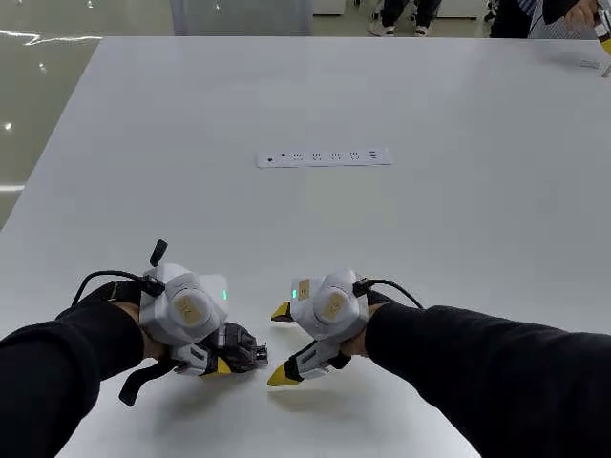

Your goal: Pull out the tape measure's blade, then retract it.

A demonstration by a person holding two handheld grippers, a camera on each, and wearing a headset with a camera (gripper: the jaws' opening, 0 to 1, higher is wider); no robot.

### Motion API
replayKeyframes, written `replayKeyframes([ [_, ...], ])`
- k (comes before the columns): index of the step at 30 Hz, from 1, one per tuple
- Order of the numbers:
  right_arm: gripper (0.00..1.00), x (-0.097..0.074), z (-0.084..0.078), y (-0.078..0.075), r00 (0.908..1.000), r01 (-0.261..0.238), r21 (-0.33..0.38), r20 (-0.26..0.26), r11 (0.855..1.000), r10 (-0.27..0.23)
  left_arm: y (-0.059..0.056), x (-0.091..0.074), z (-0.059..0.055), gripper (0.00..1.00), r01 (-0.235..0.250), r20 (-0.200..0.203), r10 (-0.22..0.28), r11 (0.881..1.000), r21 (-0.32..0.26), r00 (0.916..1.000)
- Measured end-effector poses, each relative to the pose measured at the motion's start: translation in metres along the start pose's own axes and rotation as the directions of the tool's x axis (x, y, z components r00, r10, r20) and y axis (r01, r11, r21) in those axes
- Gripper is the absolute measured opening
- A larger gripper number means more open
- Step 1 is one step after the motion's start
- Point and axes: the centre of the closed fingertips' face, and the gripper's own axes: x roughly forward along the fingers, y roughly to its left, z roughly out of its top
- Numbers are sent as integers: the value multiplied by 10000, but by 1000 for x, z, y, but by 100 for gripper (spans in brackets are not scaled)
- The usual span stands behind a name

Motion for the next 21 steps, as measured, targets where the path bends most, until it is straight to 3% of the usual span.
replayKeyframes([
  [7, 40, 8, -5, 4, 9981, -399, -143, -467, 9991, 392, 0, 1, 0, 33, 33, 19, -33, 10000, -23, 10000],
  [13, 28, 11, -1, 3, 9978, -463, -388, -483, 9982, 444, 0, 1, 0, 33, -66, 56, 66, 10000, -13, 10000],
  [21, 21, 15, 1, 3, 9964, -625, -557, -601, 9965, 592, 0, 1, 0, 33, -58, 60, 58, 10000, -14, 10000],
])
